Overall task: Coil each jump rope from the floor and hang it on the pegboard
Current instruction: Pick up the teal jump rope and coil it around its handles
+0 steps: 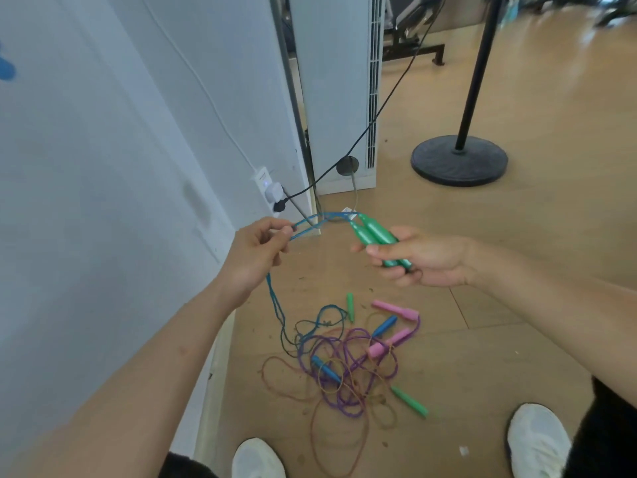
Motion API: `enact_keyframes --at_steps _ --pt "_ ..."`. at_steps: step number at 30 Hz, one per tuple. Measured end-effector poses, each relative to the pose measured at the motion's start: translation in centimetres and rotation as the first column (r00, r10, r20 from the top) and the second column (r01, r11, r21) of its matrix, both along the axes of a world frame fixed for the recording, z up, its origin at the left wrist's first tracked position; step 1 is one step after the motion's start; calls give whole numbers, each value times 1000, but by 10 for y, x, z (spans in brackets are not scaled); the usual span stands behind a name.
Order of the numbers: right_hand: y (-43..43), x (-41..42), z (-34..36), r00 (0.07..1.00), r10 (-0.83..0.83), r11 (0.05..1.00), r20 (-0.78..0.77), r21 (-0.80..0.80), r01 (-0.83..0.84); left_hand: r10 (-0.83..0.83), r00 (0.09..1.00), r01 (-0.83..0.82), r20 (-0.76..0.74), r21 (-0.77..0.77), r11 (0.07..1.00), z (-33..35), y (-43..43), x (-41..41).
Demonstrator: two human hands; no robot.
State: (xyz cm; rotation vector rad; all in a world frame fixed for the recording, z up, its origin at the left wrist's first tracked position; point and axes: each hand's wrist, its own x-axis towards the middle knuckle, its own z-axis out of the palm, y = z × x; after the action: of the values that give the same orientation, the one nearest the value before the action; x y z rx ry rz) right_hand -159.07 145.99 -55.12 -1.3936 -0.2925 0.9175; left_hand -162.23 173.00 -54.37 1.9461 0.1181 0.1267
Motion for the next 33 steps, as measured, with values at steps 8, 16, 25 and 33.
enact_keyframes --at_steps 8,16,25,33 --pt "-6 4 31 977 -151 930 -149 313 192 -69 997 69 28 -3 998 -5 -34 -14" --pt "-9 -3 40 983 134 928 -123 364 -81 -202 978 206 -43 101 973 -8 -60 -20" --pt "-15 -1 32 989 -57 972 136 -218 86 -138 990 144 -43 241 960 -6 -48 -13" --pt "-24 10 7 941 -35 876 336 -443 191 -247 967 256 -69 326 910 -1 -40 -17"
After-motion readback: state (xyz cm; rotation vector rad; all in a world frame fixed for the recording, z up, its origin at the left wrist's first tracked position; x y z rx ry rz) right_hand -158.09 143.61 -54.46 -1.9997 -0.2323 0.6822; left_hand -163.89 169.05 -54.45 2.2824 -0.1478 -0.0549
